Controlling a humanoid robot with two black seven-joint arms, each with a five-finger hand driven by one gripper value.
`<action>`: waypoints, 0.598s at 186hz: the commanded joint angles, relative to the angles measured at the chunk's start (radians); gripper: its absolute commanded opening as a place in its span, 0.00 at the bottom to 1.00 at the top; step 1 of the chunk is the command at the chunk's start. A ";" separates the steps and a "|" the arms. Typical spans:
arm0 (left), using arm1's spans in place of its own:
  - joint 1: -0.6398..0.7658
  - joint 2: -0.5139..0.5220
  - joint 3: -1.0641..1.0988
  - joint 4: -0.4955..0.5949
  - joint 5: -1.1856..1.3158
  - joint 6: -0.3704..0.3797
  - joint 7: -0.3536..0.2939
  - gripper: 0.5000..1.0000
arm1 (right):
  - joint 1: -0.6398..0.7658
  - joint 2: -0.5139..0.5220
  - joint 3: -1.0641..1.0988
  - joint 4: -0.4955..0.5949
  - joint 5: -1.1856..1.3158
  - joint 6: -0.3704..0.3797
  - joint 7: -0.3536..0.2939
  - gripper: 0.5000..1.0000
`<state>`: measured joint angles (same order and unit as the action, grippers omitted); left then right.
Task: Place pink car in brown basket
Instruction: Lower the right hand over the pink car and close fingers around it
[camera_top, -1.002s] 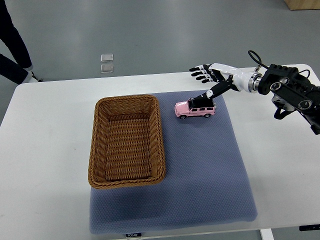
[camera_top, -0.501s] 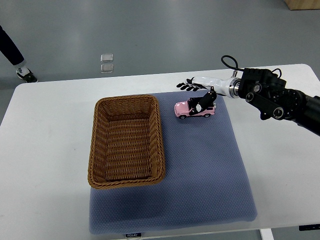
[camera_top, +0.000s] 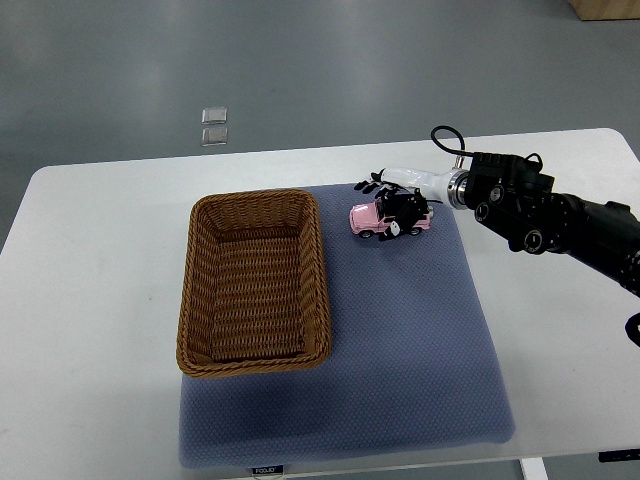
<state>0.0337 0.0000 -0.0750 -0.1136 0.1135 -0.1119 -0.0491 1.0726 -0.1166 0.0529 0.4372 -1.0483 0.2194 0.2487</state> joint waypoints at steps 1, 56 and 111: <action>0.000 0.000 0.000 0.000 0.000 0.000 0.000 1.00 | 0.003 0.000 -0.024 -0.006 0.001 0.000 0.000 0.56; 0.000 0.000 0.000 0.000 0.000 0.000 0.000 1.00 | 0.004 -0.005 -0.041 -0.029 0.001 0.002 0.000 0.23; 0.000 0.000 0.000 0.000 0.000 0.000 0.000 1.00 | 0.010 -0.009 -0.035 -0.028 0.002 0.005 0.007 0.00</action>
<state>0.0337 0.0000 -0.0750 -0.1136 0.1135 -0.1120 -0.0491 1.0799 -0.1220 0.0093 0.4080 -1.0486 0.2239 0.2521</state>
